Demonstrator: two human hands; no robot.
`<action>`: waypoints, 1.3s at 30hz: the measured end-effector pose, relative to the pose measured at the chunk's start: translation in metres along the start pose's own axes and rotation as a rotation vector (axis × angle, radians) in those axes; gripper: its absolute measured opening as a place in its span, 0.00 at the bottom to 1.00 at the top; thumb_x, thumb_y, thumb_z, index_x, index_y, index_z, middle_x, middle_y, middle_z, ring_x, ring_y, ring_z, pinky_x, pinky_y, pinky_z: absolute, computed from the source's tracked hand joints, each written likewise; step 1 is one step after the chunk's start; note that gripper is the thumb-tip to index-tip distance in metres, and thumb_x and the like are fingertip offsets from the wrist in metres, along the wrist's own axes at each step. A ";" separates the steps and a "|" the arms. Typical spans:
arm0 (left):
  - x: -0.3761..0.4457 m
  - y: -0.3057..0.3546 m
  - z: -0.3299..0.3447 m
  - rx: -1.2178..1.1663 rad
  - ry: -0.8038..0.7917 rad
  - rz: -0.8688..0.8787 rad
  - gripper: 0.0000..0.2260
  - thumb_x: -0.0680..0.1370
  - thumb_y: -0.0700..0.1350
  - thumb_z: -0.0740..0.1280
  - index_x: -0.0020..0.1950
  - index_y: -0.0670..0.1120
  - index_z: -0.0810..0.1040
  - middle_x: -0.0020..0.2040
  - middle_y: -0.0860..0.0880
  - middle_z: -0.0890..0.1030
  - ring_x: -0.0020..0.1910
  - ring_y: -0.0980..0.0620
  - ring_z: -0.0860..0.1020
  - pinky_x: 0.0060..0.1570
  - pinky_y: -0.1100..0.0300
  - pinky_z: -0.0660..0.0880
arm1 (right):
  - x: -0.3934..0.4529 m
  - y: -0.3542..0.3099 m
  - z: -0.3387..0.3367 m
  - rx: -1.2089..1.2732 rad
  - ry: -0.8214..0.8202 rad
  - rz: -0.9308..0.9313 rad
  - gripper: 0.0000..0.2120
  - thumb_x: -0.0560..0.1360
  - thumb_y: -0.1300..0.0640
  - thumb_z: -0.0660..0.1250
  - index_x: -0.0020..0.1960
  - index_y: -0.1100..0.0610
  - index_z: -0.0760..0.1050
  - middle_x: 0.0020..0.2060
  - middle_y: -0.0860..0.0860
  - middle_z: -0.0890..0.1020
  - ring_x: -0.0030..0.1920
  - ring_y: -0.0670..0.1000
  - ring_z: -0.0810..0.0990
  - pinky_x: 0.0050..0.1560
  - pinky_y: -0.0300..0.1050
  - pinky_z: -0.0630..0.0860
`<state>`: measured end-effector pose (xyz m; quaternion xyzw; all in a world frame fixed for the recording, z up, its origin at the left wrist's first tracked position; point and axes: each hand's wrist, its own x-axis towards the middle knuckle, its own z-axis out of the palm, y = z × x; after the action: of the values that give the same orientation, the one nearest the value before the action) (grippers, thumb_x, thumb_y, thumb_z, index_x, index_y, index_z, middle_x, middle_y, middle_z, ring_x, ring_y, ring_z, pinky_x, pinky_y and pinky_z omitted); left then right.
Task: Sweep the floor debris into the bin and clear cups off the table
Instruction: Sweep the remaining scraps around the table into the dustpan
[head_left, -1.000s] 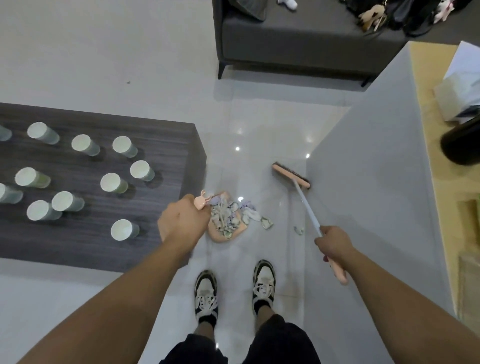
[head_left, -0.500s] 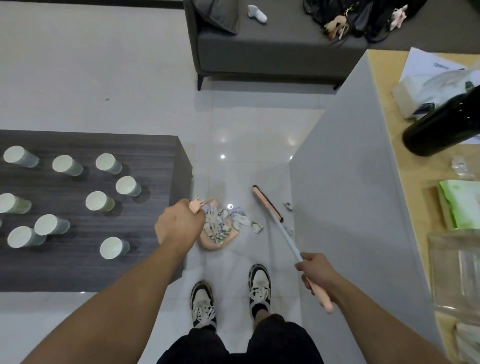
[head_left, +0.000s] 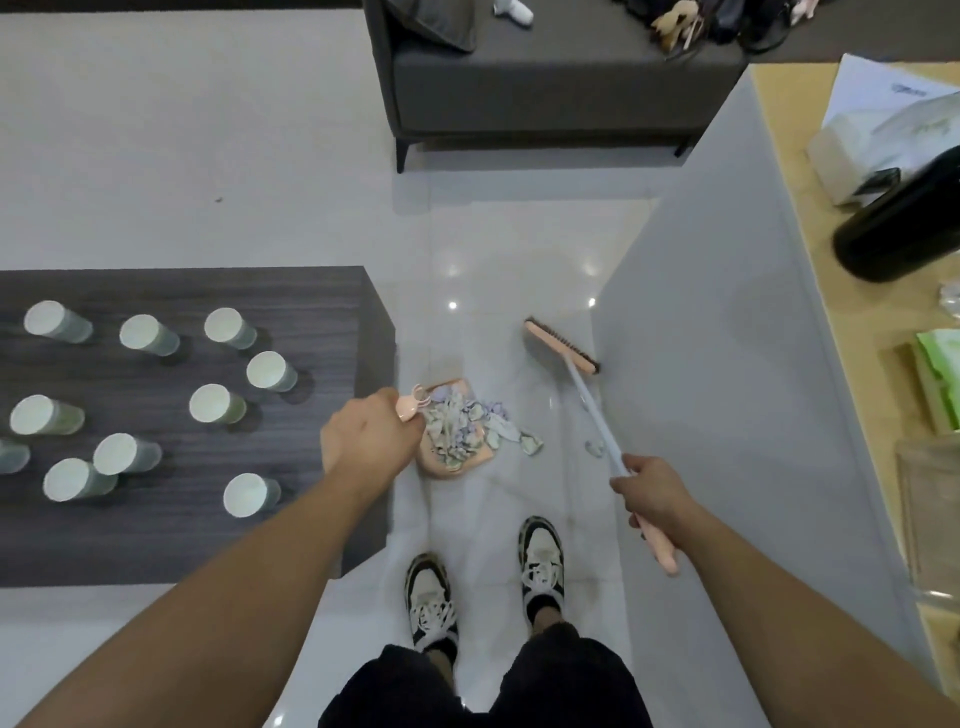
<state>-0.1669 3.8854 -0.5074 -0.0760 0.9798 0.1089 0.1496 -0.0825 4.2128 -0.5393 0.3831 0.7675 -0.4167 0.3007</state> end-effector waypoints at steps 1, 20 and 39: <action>0.002 -0.001 0.000 0.004 0.004 0.000 0.11 0.74 0.58 0.61 0.40 0.51 0.70 0.43 0.43 0.82 0.44 0.37 0.79 0.38 0.54 0.67 | 0.009 0.003 0.001 -0.004 -0.006 0.019 0.25 0.79 0.65 0.63 0.75 0.61 0.66 0.45 0.60 0.76 0.30 0.55 0.73 0.26 0.41 0.70; 0.010 -0.043 -0.034 -0.039 0.004 -0.031 0.16 0.73 0.60 0.58 0.42 0.49 0.76 0.43 0.42 0.82 0.45 0.38 0.79 0.43 0.52 0.75 | -0.086 0.054 0.024 0.349 0.034 0.232 0.15 0.77 0.63 0.65 0.62 0.54 0.72 0.29 0.56 0.74 0.22 0.50 0.70 0.24 0.40 0.67; -0.010 -0.054 -0.013 -0.038 -0.007 -0.131 0.15 0.72 0.59 0.61 0.46 0.51 0.79 0.44 0.43 0.83 0.44 0.39 0.79 0.41 0.55 0.70 | -0.090 0.016 0.066 0.594 -0.115 0.350 0.06 0.80 0.63 0.60 0.44 0.62 0.70 0.25 0.55 0.68 0.18 0.49 0.62 0.18 0.36 0.60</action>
<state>-0.1509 3.8316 -0.5028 -0.1426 0.9699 0.1177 0.1583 -0.0123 4.1306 -0.5069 0.5558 0.5171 -0.5849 0.2857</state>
